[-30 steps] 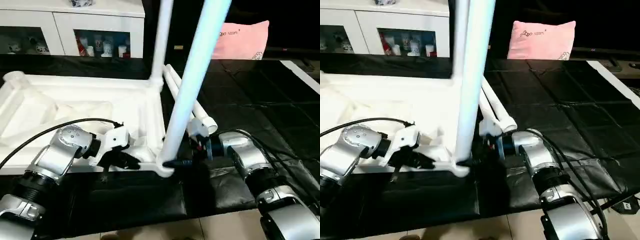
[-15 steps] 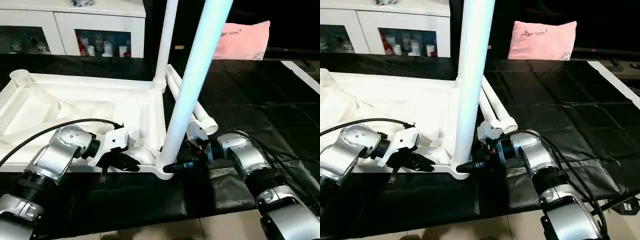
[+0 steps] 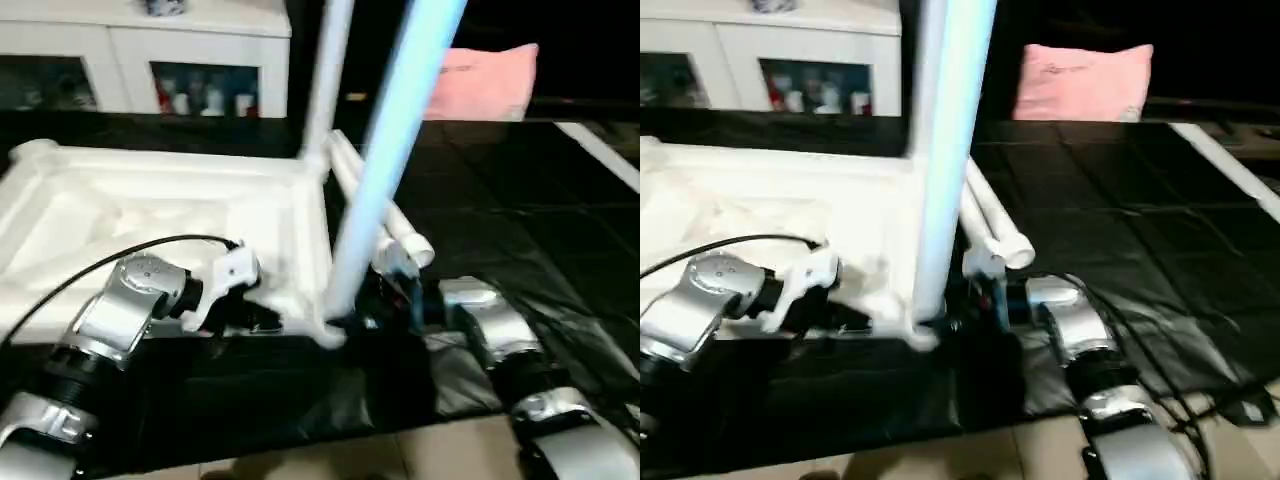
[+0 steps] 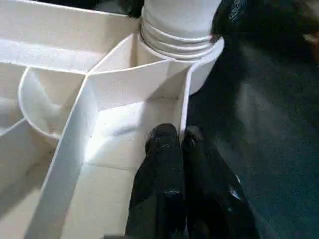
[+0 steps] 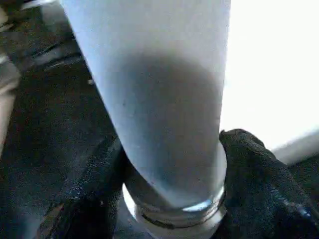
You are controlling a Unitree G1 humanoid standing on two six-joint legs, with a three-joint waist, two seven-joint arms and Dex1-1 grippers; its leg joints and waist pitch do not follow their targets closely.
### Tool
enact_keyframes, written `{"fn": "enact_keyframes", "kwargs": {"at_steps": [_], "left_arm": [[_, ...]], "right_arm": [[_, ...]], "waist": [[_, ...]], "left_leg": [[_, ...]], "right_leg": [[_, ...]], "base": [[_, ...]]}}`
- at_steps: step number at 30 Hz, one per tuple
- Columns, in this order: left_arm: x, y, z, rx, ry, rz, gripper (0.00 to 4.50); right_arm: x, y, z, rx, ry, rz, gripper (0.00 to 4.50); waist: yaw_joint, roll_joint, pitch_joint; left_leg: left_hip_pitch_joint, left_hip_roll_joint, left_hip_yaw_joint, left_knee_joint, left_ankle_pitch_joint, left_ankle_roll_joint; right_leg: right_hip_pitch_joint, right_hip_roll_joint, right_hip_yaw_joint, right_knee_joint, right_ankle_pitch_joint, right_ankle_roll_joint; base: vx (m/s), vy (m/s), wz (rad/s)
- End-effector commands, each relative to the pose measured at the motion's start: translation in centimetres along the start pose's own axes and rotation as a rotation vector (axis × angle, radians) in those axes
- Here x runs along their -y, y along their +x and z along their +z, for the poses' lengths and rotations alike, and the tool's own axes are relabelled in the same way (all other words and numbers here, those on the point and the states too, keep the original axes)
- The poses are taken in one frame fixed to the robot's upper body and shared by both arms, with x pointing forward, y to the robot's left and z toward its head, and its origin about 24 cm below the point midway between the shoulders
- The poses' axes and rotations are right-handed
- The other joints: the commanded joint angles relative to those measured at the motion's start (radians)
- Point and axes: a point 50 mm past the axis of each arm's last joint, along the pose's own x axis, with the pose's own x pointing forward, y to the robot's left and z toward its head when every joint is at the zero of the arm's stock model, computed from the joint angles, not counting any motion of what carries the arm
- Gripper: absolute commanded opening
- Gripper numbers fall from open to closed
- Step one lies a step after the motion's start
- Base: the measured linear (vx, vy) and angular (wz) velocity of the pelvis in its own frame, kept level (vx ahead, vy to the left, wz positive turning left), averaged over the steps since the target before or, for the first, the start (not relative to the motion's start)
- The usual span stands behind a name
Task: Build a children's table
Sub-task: Rotate leg to tighten
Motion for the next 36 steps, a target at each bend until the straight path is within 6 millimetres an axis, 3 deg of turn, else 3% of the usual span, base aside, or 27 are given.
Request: {"fn": "enact_keyframes", "kwargs": {"at_steps": [1,2,4,7,9,10,11,12,14,16,17,19,20,22,24,30,36], "left_arm": [[0.1,1.0,2.7,0.119,-0.004,0.044,0.0],[-0.3,1.6,3.5,0.141,-0.051,0.137,0.0],[-0.6,2.1,4.1,0.159,-0.077,0.19,0.0],[-1.1,2.8,5.2,0.199,-0.145,0.289,0.0],[-1.5,3.1,5.9,0.225,-0.181,0.367,0.0],[-1.6,3.3,6.2,0.231,-0.188,0.398,0.0],[-1.7,3.4,6.4,0.23,-0.183,0.417,0.0],[-1.6,3.4,6.5,0.227,-0.175,0.422,0.0],[-1.6,3.5,6.5,0.222,-0.172,0.431,0.0],[-1.4,3.5,6.5,0.212,-0.167,0.432,0.0],[-1.4,3.5,6.4,0.202,-0.162,0.435,0.0],[-1.3,3.6,6.3,0.198,-0.165,0.436,0.0],[-1.4,3.5,6.2,0.19,-0.157,0.444,0.0],[-1.5,3.5,6.2,0.187,-0.154,0.446,0.0],[-1.6,3.4,6.1,0.18,-0.142,0.452,0.0],[-2.1,3.1,5.7,0.162,-0.079,0.477,0.0],[-2.8,3.3,5.7,0.149,-0.045,0.54,0.0]], "right_arm": [[0.0,1.6,-1.5,-0.064,0.083,-0.111,2.61],[0.2,3.2,-1.1,-0.035,0.135,-0.235,2.61],[0.2,4.3,-0.9,-0.028,0.161,-0.303,2.61],[0.2,5.8,-0.2,-0.017,0.199,-0.4,2.6],[0.0,6.8,0.2,-0.019,0.21,-0.447,2.6],[-0.1,7.2,0.5,-0.03,0.194,-0.457,2.6],[-0.2,7.5,0.6,-0.037,0.182,-0.459,2.6],[-0.2,7.5,0.6,-0.038,0.178,-0.457,2.6],[-0.3,7.6,0.6,-0.036,0.175,-0.458,2.6],[-0.1,7.4,0.4,-0.035,0.162,-0.471,2.6],[0.0,7.2,0.3,-0.028,0.159,-0.482,3.29],[0.2,7.0,0.3,-0.006,0.167,-0.487,3.36],[0.3,6.8,0.3,0.0,0.166,-0.496,3.36],[0.4,6.6,0.4,-0.003,0.134,-0.501,3.66],[0.7,6.2,0.6,-0.005,0.076,-0.529,3.79],[1.2,4.8,2.1,0.127,0.058,-0.526,4.41],[1.0,3.7,3.0,0.195,-0.026,-0.506,4.41]], "waist": [[-0.001,0.026,-0.056],[-0.009,0.025,-0.057],[-0.019,0.022,-0.059],[-0.023,0.019,-0.061],[-0.023,0.023,-0.066],[-0.024,0.018,-0.068],[-0.021,0.022,-0.073],[-0.018,0.021,-0.077],[-0.017,0.018,-0.076],[-0.016,0.019,-0.075],[-0.016,0.023,-0.072],[-0.015,0.022,-0.069],[-0.015,0.031,-0.068],[-0.019,0.027,-0.066],[-0.021,0.03,-0.066],[-0.02,0.027,-0.069],[-0.017,0.02,-0.068]], "left_leg": [[-0.015,0.01,-0.001,-0.076,-0.24,-0.024],[-0.018,0.008,-0.003,-0.075,-0.234,-0.028],[-0.011,0.004,-0.002,-0.07,-0.233,-0.026],[-0.01,0.004,0.001,-0.068,-0.21,-0.008],[-0.016,0.008,0.0,-0.069,-0.176,-0.006],[-0.018,0.009,0.002,-0.069,-0.159,-0.004],[-0.021,0.01,0.002,-0.067,-0.117,0.0],[-0.023,0.007,0.005,-0.063,-0.074,0.015],[-0.026,0.006,0.008,-0.061,-0.036,0.037],[-0.026,0.005,0.01,-0.061,-0.042,0.049],[-0.026,0.005,0.011,-0.063,-0.06,0.048],[-0.024,0.007,0.011,-0.064,-0.091,0.039],[-0.023,0.008,0.01,-0.066,-0.108,0.031],[-0.023,0.008,0.008,-0.067,-0.132,0.022],[-0.025,0.006,0.008,-0.066,-0.138,0.015],[-0.025,0.008,0.009,-0.065,-0.116,0.036],[-0.025,0.007,0.009,-0.065,-0.106,0.045]], "right_leg": [[0.06,-0.07,0.052,-0.1,-0.453,-0.11],[0.06,-0.071,0.052,-0.103,-0.487,-0.088],[0.053,-0.07,0.05,-0.109,-0.511,-0.076],[0.049,-0.065,0.052,-0.106,-0.462,-0.085],[0.053,-0.064,0.054,-0.091,-0.357,-0.111],[0.054,-0.062,0.055,-0.087,-0.316,-0.119],[0.057,-0.061,0.057,-0.072,-0.221,-0.144],[0.06,-0.059,0.058,-0.064,-0.127,-0.165],[0.063,-0.059,0.059,-0.057,-0.047,-0.189],[0.065,-0.063,0.059,-0.059,-0.047,-0.199],[0.065,-0.064,0.059,-0.063,-0.078,-0.196],[0.064,-0.065,0.059,-0.07,-0.137,-0.184],[0.061,-0.066,0.059,-0.072,-0.163,-0.179],[0.063,-0.064,0.058,-0.076,-0.195,-0.166],[0.062,-0.064,0.058,-0.08,-0.211,-0.156],[0.062,-0.062,0.06,-0.075,-0.164,-0.162],[0.062,-0.063,0.059,-0.078,-0.188,-0.155]], "base": [[0.0,0.0,0.0],[0.0,0.0,0.0],[0.0,0.0,0.0],[0.0,0.0,0.0],[0.0,0.0,0.0],[0.0,0.0,0.0],[0.0,0.0,0.0],[0.0,0.0,0.0],[0.0,0.0,0.0],[0.0,0.0,0.0],[0.0,0.0,0.0],[0.0,0.0,0.0],[0.0,0.0,0.0],[0.0,0.0,0.0],[0.0,0.0,0.0],[0.0,0.0,0.0],[0.0,0.0,0.0]]}}
